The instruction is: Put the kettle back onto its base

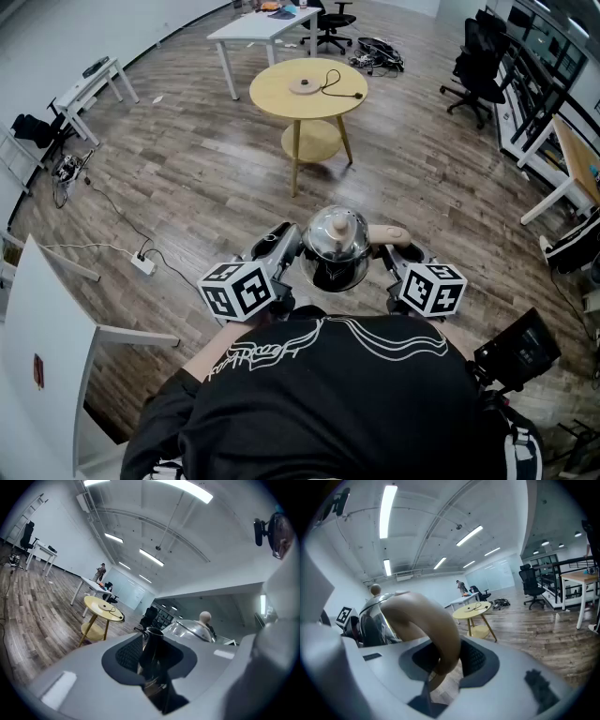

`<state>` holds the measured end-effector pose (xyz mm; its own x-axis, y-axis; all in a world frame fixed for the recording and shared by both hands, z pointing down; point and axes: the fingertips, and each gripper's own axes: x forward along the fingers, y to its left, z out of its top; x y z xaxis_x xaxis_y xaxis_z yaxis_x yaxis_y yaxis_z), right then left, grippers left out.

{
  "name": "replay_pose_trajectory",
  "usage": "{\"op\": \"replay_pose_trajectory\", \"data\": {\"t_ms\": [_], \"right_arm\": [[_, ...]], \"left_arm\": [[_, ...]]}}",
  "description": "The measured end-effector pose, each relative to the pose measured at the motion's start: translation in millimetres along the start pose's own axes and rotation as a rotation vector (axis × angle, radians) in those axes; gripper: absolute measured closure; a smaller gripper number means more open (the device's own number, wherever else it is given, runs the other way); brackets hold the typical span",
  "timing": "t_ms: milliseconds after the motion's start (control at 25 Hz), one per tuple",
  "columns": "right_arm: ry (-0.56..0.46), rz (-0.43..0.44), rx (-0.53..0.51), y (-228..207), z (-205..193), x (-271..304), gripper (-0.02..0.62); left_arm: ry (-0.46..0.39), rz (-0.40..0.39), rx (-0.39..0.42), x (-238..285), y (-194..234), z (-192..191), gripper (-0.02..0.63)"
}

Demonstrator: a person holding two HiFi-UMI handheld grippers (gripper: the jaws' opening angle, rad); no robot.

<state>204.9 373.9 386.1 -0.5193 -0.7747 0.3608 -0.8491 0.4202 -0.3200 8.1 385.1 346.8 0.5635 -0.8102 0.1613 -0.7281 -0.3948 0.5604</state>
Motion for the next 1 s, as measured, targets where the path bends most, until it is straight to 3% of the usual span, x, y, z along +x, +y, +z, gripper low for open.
{"op": "replay_pose_trajectory", "data": {"t_ms": [200, 480, 1000], "right_arm": [[0.011, 0.014, 0.008, -7.8, -1.6, 40.6, 0.476], [0.031, -0.010, 0.023, -24.3, 25.3, 141.3, 0.476], [0.079, -0.074, 0.059, -49.3, 110.7, 375.9, 0.476]], "left_arm": [[0.003, 0.008, -0.005, 21.3, 32.3, 5.7, 0.531], [0.027, 0.006, -0.028, 85.4, 110.2, 48.0, 0.531], [0.114, -0.036, -0.057, 242.1, 289.2, 176.6, 0.532]]}}
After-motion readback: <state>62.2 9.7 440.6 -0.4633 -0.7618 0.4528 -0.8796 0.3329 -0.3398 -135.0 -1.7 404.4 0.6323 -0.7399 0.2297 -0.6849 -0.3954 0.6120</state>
